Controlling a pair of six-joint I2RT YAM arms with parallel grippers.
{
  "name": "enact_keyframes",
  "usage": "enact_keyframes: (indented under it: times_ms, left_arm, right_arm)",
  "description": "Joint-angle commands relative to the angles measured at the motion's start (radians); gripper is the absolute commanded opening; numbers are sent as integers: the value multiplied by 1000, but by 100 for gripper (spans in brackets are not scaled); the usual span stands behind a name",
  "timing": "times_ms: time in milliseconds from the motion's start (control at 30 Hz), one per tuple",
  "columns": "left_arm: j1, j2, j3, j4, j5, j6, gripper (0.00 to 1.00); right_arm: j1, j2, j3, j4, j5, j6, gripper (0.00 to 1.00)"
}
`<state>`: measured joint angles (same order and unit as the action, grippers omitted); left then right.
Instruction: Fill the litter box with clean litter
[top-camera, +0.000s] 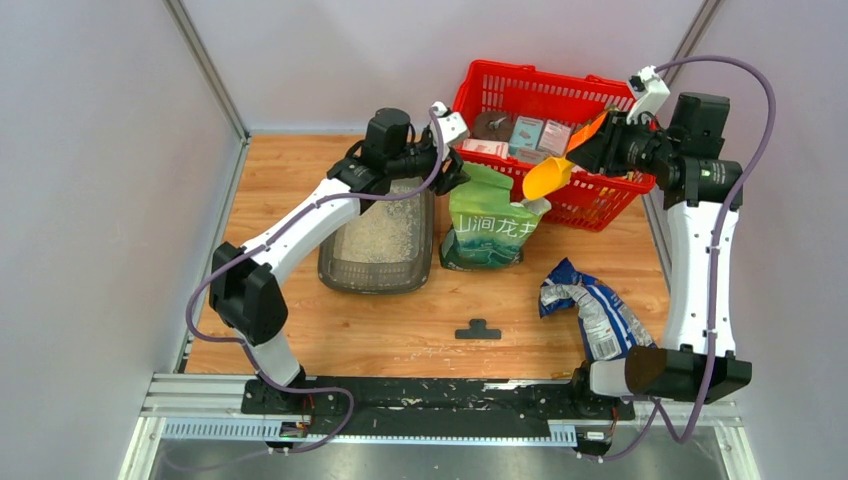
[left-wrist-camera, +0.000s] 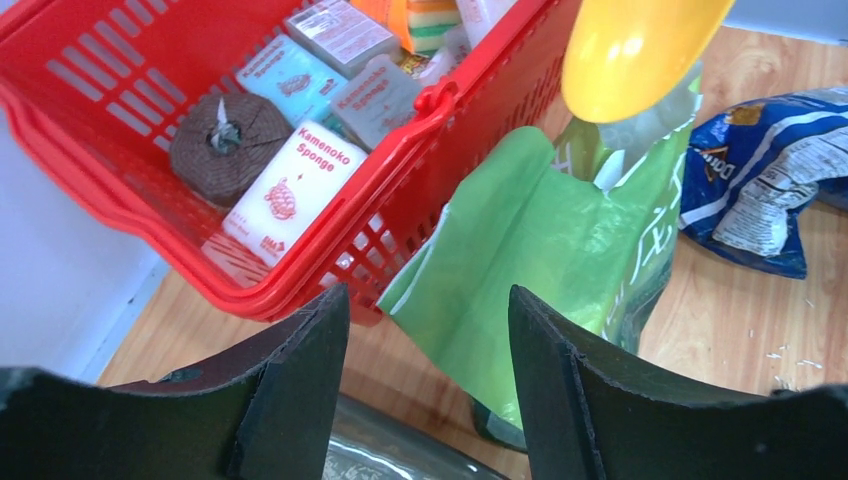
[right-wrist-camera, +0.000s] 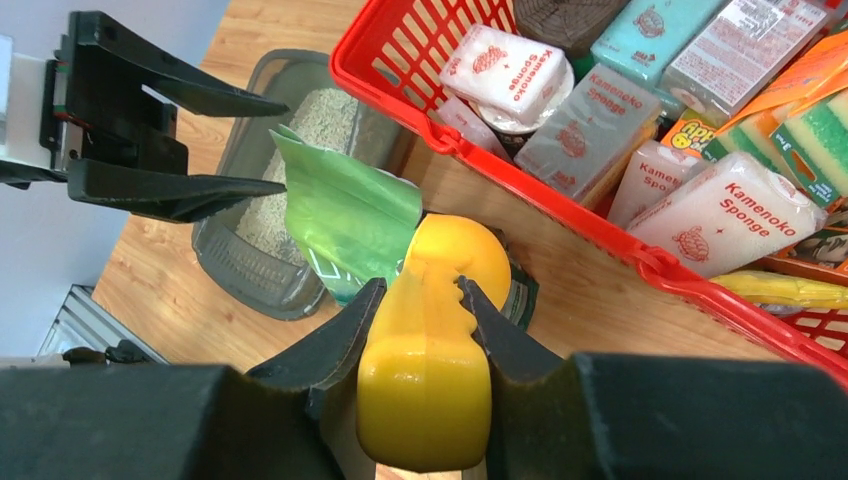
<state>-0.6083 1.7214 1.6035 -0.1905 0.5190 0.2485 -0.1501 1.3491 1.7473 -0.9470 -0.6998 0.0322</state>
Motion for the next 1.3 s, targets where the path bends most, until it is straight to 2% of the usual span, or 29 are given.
enact_keyframes:
  times_ms: [0, 100, 367, 467, 500, 567, 600, 667, 867, 933, 967, 1033, 1133, 1267]
  left_arm:
    - [-4, -22, 32, -29, -53, -6, 68]
    - [-2, 7, 39, -33, 47, -14, 68]
    - [-8, 69, 64, -10, 191, -51, 66]
    - [-8, 75, 61, -1, 199, -57, 55]
    - [-10, 76, 61, -4, 200, -51, 42]
    - [-8, 72, 65, -10, 200, -51, 30]
    - [-7, 67, 67, -18, 199, -51, 27]
    - [-8, 55, 72, -23, 197, -51, 23]
    - [-8, 26, 70, -17, 194, -46, 23]
    - [-8, 30, 72, -23, 206, -35, 15]
    - [-8, 33, 75, -27, 219, -32, 6]
    - [-8, 30, 76, -33, 231, -37, 0]
    - [-8, 9, 70, -27, 257, -60, 0]
    - [-8, -72, -8, 74, 211, -124, 0]
  right_arm:
    - [0, 10, 58, -36, 3, -29, 0]
    - [0, 10, 52, -49, 3, -28, 0]
    - [1, 15, 77, -93, 36, -61, 0]
    - [1, 18, 75, -104, 59, -75, 0]
    - [1, 22, 77, -108, 66, -77, 0]
    - [4, 34, 84, -118, 66, -87, 0]
    - [6, 39, 99, -130, 66, -92, 0]
    - [18, 47, 113, -142, 68, -112, 0]
    - [96, 68, 146, -211, 89, -216, 0]
    - [121, 82, 159, -243, 109, -258, 0]
    - [145, 85, 164, -252, 121, -271, 0]
    - [191, 102, 179, -294, 169, -330, 0]
    - [238, 120, 195, -352, 201, -377, 0]
    - [242, 151, 242, -397, 188, -402, 0]
